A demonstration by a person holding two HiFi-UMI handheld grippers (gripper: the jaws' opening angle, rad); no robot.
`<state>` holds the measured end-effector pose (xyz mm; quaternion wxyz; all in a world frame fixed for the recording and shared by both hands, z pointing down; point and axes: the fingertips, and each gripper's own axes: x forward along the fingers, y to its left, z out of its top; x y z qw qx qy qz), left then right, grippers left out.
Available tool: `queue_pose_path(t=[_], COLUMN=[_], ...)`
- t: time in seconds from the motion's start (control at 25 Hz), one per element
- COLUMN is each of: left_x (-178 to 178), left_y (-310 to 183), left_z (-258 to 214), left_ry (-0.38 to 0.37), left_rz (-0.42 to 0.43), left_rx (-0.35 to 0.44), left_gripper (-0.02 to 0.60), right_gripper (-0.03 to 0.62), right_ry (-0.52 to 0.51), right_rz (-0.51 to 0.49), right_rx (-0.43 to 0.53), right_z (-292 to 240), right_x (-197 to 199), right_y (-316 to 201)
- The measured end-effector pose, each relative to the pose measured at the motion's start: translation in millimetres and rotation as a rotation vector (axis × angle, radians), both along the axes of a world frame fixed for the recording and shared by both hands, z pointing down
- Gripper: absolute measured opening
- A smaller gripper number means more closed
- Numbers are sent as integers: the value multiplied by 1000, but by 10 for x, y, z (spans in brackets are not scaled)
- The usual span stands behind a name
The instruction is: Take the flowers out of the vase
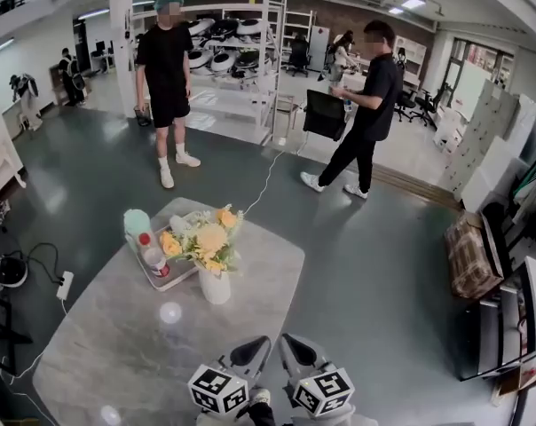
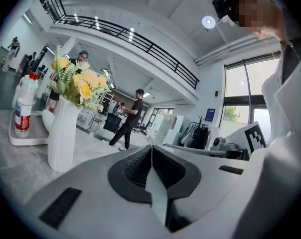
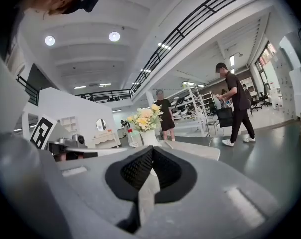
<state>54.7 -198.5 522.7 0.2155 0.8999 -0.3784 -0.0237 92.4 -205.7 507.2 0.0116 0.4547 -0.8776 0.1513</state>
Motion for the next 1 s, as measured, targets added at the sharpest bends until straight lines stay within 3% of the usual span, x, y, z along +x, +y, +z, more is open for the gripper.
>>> queue_pose_path(t=[0.68, 1.0], left_x=[-734, -921], left_y=[-329, -747], left_z=[116, 101], left_ry=[26, 11], left_rz=[-197, -300], left_rx=[-19, -22], left_gripper=[8, 8], right_gripper=[0, 0], right_ry=[3, 4], right_rz=[-177, -308], right_rx=[11, 9], right_z=[80, 60], right_x=[-756, -1041], right_y=[-503, -943])
